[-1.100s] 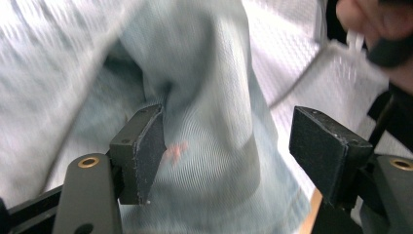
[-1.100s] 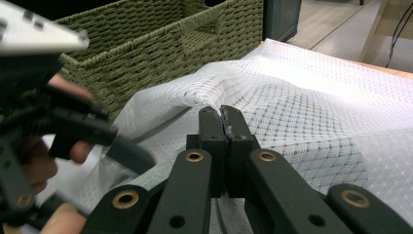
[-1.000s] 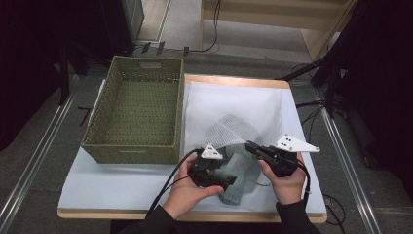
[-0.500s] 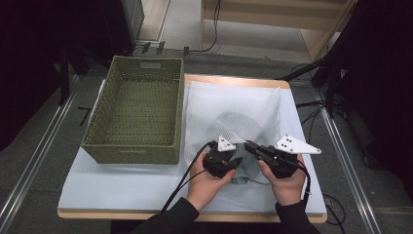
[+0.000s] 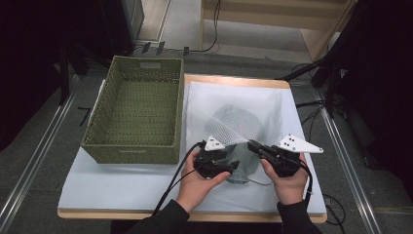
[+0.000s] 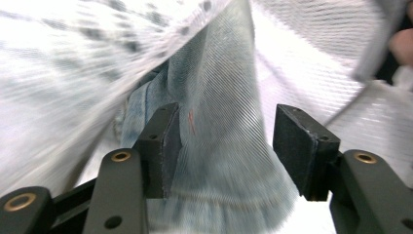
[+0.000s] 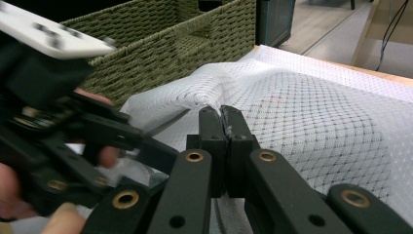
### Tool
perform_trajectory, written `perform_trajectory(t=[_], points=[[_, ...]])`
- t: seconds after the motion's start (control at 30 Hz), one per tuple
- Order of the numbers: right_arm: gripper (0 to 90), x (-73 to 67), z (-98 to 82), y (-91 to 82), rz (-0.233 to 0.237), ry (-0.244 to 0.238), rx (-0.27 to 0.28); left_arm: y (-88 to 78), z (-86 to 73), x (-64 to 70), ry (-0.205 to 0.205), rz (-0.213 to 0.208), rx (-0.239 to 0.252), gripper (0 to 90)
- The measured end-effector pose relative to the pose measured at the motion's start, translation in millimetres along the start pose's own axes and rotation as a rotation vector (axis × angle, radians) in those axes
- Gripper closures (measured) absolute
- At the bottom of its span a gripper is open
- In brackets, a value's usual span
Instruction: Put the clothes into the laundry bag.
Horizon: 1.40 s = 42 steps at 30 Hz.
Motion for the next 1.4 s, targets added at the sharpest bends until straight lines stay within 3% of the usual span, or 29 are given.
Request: perform_trajectory(t=[0.13,0.23,0.3,0.37,0.43,0.47,0.53,0.6,0.67,0.7,0.73,0.77,0.8,0.83,0.87,0.9,0.97,1.03,1.2,1.4], points=[[90.0,-1.0,-0.6,2.0,0.002,0.004,-0.003,-3.5,-13.4,3.4,0.009,-0.005,-0.044,43.4],[90.0,-2.9,-1.7,4.8,0.003,0.001,-0.01,12.5,-24.3,5.5,0.005,-0.004,-0.121,42.5],[90.0,-4.4,-2.5,6.6,0.004,-0.002,-0.014,27.1,-33.0,5.9,0.023,0.026,-0.199,39.3],[90.0,-5.1,-2.9,6.9,0.006,-0.004,-0.016,38.2,-35.2,4.8,0.057,0.096,-0.219,43.7],[90.0,-4.8,-2.5,5.8,0.007,-0.007,-0.014,42.0,-26.7,3.0,0.042,0.121,-0.202,71.9],[90.0,-4.8,-2.5,5.8,0.007,-0.007,-0.014,42.0,-26.7,3.0,0.042,0.121,-0.202,77.3],[90.0,-4.6,-2.5,5.5,0.01,-0.003,-0.011,44.9,-17.1,0.8,0.036,0.115,-0.179,80.8],[90.0,-4.5,-3.1,5.9,0.011,-0.003,-0.012,51.1,-5.4,-4.3,0.014,0.137,-0.13,82.6],[90.0,-3.4,-3.4,6.1,0.003,-0.002,-0.016,58.2,8.3,-23.5,-0.014,0.239,-0.043,82.8],[90.0,-2.7,-3.7,6.0,0.0,0.002,-0.019,61.1,11.6,-33.0,-0.048,0.279,-0.016,82.7],[90.0,-1.1,-4.4,5.8,-0.007,0.006,-0.022,63.2,12.3,-38.7,-0.068,0.294,-0.011,81.2],[90.0,0.4,-5.1,5.6,-0.018,0.006,-0.026,69.8,9.8,-45.6,-0.115,0.29,-0.031,78.8],[90.0,0.4,-5.1,5.6,-0.018,0.006,-0.026,69.8,9.8,-45.6,-0.115,0.29,-0.031,74.9],[90.0,3.0,-6.4,5.0,-0.022,0.012,-0.03,66.3,7.8,-39.3,-0.095,0.236,-0.027,69.8],[90.0,4.5,-7.0,4.5,-0.022,0.014,-0.029,66.3,7.8,-39.3,-0.095,0.236,-0.027,63.9],[90.0,6.1,-7.4,4.4,-0.023,0.018,-0.028,57.0,4.9,-29.8,-0.032,0.198,-0.011,60.3],[90.0,8.9,-8.2,4.6,-0.023,0.028,-0.027,45.4,1.4,-22.8,-0.008,0.167,0.01,56.8],[90.0,9.5,-8.7,4.9,-0.024,0.031,-0.028,40.3,-0.7,-20.5,-0.011,0.156,0.017,55.6],[90.0,9.0,-9.0,6.9,-0.03,0.029,-0.032,27.6,-17.2,-16.7,-0.001,0.178,-0.007,57.4],[90.0,10.0,-15.0,12.6,-0.032,0.035,-0.053,41.2,-23.1,-19.6,-0.02,0.187,-0.068,63.5]])
Point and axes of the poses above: each handheld gripper's, and its own axes: y roughly forward along the jaws, z roughly out of its top, x roughly to its right, the point moved 8 cm from there along y, roughly forward along the jaws, and after that the axes turned 3 degrees about y, right-handed, at the moved point
